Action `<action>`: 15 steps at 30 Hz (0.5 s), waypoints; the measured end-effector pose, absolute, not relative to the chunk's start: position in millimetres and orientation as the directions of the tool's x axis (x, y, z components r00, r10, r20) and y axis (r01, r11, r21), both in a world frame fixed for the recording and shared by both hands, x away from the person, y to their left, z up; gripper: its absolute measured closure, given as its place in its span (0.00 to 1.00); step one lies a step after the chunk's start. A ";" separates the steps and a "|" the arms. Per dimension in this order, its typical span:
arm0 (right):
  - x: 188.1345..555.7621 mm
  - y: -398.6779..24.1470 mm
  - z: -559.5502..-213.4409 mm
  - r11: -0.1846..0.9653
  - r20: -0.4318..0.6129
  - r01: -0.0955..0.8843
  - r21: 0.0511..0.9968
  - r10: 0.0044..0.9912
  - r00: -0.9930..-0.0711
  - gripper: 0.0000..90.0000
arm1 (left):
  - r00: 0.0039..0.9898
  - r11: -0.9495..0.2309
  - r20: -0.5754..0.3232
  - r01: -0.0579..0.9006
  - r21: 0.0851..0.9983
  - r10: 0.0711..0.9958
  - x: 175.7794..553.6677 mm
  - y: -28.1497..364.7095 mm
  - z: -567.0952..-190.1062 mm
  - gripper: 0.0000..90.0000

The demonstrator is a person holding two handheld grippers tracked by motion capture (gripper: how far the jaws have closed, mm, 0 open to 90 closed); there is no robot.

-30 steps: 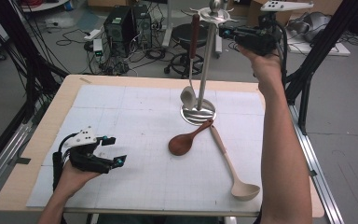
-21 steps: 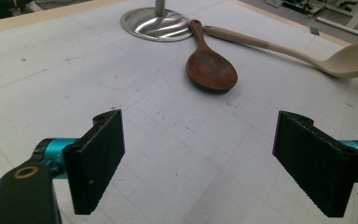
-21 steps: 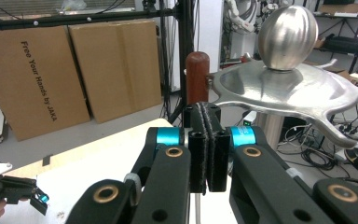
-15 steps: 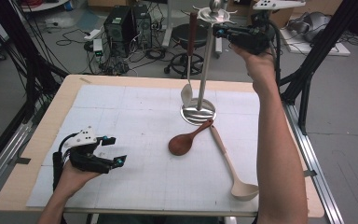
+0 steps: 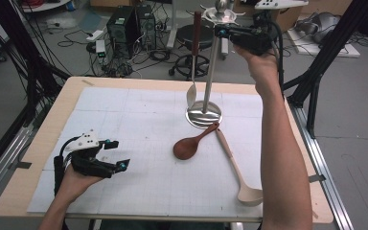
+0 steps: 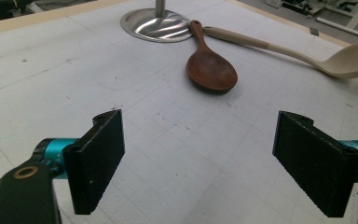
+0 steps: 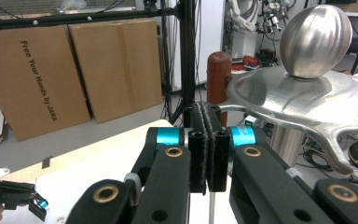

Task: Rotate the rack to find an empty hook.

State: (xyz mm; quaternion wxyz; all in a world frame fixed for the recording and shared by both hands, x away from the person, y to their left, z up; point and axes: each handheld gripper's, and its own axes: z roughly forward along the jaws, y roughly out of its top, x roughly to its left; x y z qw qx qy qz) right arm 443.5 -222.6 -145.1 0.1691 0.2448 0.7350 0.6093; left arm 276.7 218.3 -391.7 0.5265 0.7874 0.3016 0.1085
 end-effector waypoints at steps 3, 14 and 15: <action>443.7 -221.4 -145.3 0.137 0.051 0.155 0.978 0.567 -0.822 1.00 | 0.794 -0.262 -0.148 0.361 0.895 0.590 276.6 218.3 -391.6 0.19; 444.4 -219.9 -146.0 0.137 0.051 0.156 0.978 0.569 -0.821 1.00 | 0.793 -0.261 -0.149 0.362 0.895 0.590 276.2 218.4 -391.4 0.19; 444.2 -220.1 -146.1 0.135 0.053 0.157 0.978 0.570 -0.820 1.00 | 0.794 -0.260 -0.149 0.361 0.895 0.590 276.3 218.6 -391.3 0.19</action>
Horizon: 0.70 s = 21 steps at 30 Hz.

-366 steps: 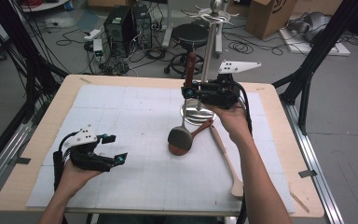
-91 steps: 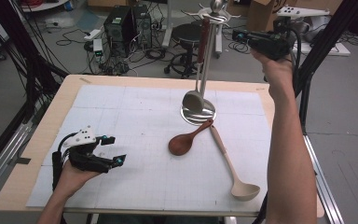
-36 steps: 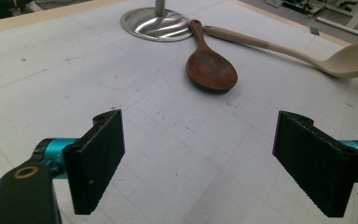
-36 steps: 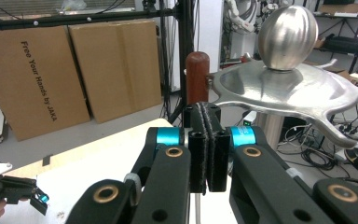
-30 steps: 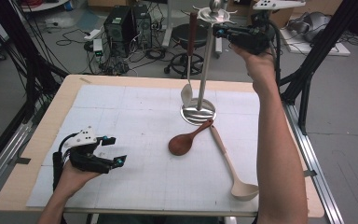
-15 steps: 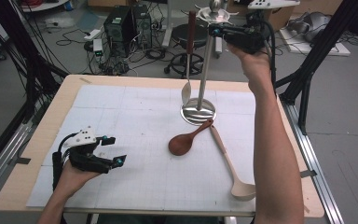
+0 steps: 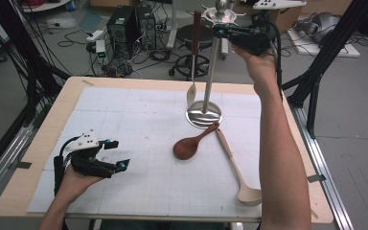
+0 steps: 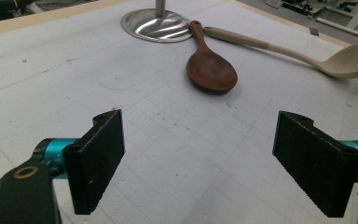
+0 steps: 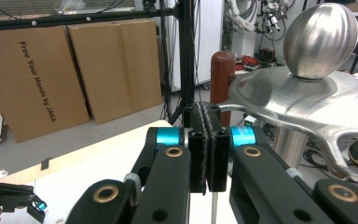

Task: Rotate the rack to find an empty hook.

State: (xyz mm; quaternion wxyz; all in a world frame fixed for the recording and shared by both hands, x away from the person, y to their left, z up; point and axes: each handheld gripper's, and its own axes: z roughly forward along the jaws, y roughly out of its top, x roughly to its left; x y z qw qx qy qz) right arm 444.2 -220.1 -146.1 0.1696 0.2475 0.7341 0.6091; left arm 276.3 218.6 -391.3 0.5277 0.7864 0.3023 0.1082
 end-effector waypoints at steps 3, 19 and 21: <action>443.4 -221.6 -147.0 0.133 0.056 0.160 0.978 0.573 -0.817 1.00 | 0.793 -0.258 -0.149 0.361 0.896 0.591 276.3 218.6 -391.3 0.19; 430.3 -235.6 -157.1 0.133 0.064 0.167 0.977 0.563 -0.824 0.93 | 0.797 -0.261 -0.147 0.357 0.897 0.585 277.2 218.2 -390.8 0.19; 428.4 -236.8 -159.2 0.140 0.060 0.167 0.976 0.562 -0.825 0.92 | 0.798 -0.263 -0.145 0.356 0.897 0.585 277.3 218.5 -390.7 0.19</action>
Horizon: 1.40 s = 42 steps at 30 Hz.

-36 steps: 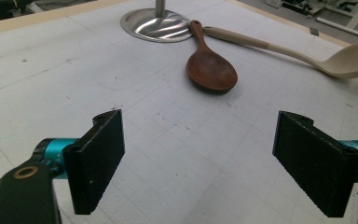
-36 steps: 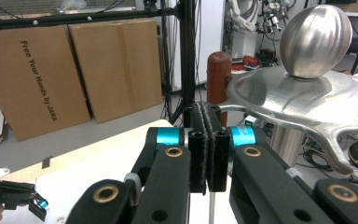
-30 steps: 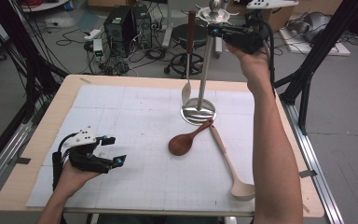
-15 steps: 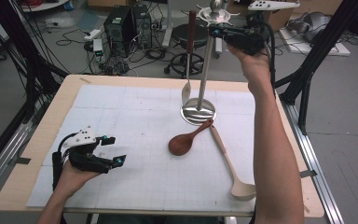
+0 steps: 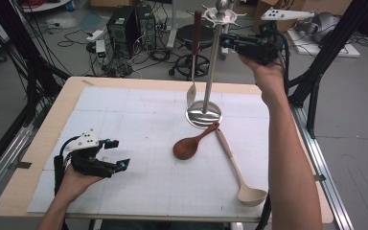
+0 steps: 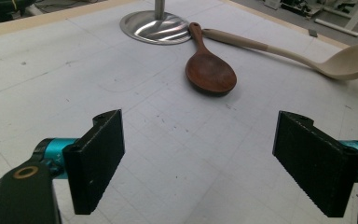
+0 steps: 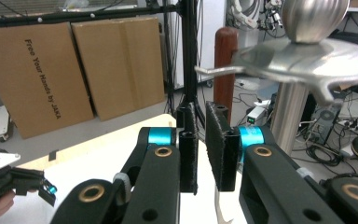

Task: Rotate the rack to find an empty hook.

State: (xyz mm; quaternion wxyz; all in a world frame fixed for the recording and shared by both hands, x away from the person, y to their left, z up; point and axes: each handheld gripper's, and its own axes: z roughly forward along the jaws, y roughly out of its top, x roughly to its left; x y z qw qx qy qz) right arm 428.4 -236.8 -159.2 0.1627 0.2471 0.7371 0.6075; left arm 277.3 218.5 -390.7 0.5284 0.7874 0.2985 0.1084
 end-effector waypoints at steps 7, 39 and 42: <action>424.9 -240.1 -160.8 0.143 0.053 0.162 0.976 0.569 -0.821 0.94 | 0.799 -0.264 -0.143 0.354 0.897 0.584 275.8 217.5 -389.8 0.19; 438.4 -223.5 -147.6 0.125 0.052 0.153 0.980 0.586 -0.809 1.00 | 0.801 -0.260 -0.145 0.351 0.899 0.581 276.5 219.0 -388.8 0.19; 439.3 -221.1 -148.4 0.125 0.054 0.156 0.980 0.586 -0.808 1.00 | 0.799 -0.256 -0.148 0.353 0.900 0.582 276.3 219.3 -388.7 0.19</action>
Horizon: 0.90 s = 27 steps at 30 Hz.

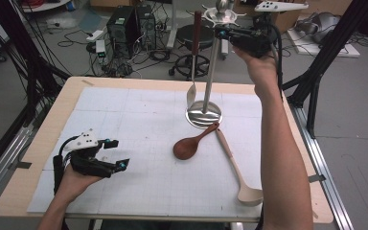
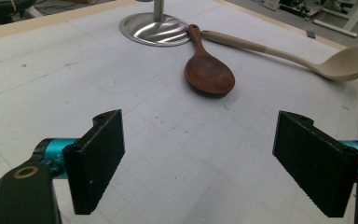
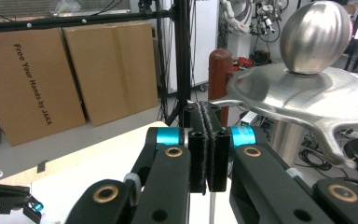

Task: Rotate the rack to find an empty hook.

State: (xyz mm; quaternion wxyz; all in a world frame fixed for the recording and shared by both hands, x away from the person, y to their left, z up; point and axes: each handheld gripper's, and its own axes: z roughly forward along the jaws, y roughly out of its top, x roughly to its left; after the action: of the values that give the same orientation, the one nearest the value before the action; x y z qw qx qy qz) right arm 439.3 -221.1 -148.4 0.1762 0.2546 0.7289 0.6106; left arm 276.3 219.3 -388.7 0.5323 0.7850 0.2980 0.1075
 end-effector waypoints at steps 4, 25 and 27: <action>440.5 -217.7 -148.4 0.125 0.050 0.152 0.980 0.587 -0.808 1.00 | 0.800 -0.255 -0.149 0.353 0.900 0.581 276.1 219.5 -388.6 0.19; 442.3 -201.9 -148.4 0.129 0.042 0.152 0.980 0.613 -0.789 1.00 | 0.799 -0.255 -0.146 0.351 0.901 0.584 276.3 220.4 -388.1 0.19; 442.8 -200.6 -148.5 0.128 0.039 0.149 0.981 0.615 -0.788 1.00 | 0.799 -0.254 -0.147 0.351 0.901 0.584 276.4 220.5 -388.1 0.19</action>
State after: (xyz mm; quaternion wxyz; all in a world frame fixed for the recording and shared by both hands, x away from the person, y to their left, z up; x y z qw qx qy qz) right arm 442.8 -200.6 -148.5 0.1924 0.2628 0.7261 0.6056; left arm 276.4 220.5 -388.1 0.5329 0.7844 0.2980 0.1090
